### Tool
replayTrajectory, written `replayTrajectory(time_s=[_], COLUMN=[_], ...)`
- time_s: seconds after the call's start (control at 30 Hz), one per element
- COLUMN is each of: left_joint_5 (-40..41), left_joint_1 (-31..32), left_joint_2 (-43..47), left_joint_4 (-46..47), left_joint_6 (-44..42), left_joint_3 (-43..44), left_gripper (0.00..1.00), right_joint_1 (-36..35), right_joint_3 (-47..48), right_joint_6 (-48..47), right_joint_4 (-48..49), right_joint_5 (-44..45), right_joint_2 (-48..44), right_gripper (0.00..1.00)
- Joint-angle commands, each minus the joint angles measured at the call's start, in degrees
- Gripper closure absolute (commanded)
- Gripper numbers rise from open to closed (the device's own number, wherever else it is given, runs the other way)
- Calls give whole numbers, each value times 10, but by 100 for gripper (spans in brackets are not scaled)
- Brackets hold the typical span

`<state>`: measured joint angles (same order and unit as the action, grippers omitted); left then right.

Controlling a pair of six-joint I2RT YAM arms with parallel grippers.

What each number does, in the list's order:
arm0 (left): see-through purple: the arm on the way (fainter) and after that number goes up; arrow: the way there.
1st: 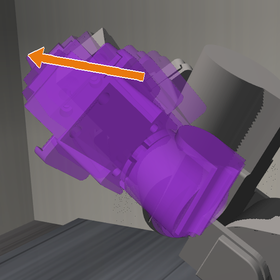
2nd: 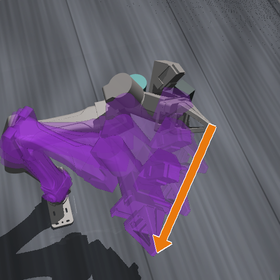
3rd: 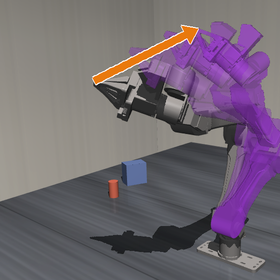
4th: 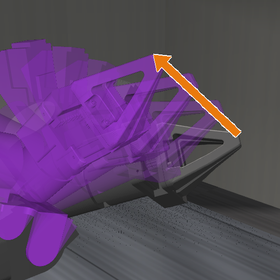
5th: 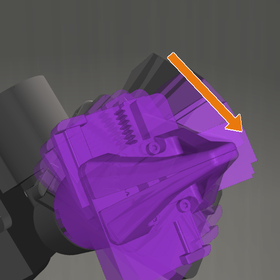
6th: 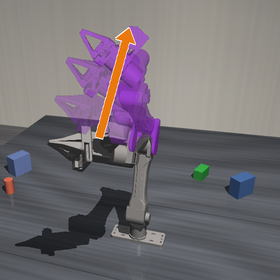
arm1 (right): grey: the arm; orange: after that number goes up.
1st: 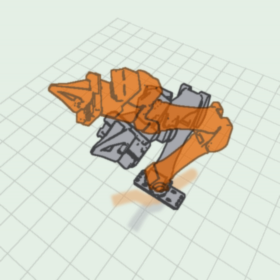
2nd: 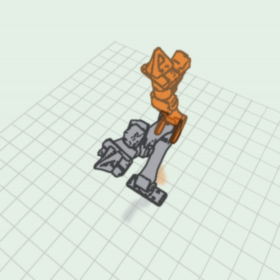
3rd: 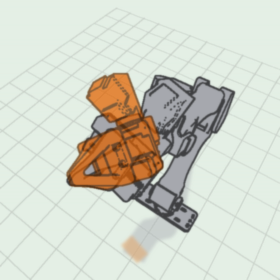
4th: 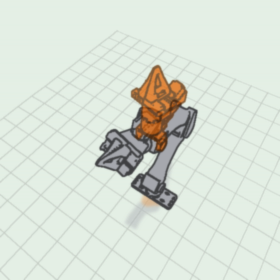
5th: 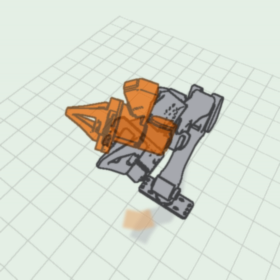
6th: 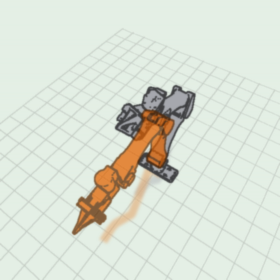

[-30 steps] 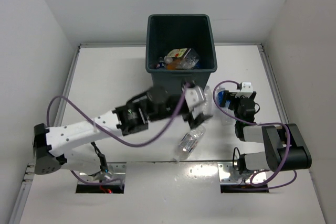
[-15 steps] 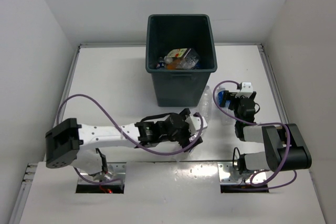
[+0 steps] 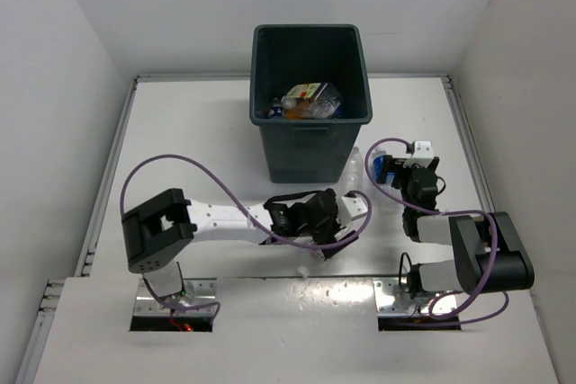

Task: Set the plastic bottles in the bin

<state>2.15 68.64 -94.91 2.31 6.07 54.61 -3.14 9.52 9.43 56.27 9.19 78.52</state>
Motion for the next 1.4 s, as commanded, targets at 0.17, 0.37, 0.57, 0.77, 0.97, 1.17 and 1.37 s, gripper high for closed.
replayTrajectory(time_s=[0.17, 0.37, 0.57, 0.77, 0.97, 1.17, 1.37], left_joint_5=[-43, -48, -59, -16, 47, 100, 199], left_joint_1=[-17, -28, -28, -28, -1, 36, 69], left_joint_2=[-51, -80, -97, -71, 11, 103, 153], left_joint_4=[-25, -44, -62, -81, -77, -90, -107], left_joint_6=[34, 50, 50, 31, -56, -151, -236], left_joint_3=[62, 69, 69, 80, 73, 86, 139], left_gripper=[0, 0, 12, 26, 28, 38, 39], right_joint_1=[2, 2, 2, 2, 2, 2, 2], right_joint_3=[12, 12, 12, 12, 12, 12, 12], right_joint_6=[1, 1, 1, 1, 1, 1, 1], right_joint_4=[21, 21, 21, 21, 21, 21, 21], right_joint_5=[-1, -1, -1, -1, -1, -1, -1], right_joint_2=[-1, -1, -1, -1, -1, -1, -1], right_gripper=[0, 0, 0, 0, 0, 0, 0])
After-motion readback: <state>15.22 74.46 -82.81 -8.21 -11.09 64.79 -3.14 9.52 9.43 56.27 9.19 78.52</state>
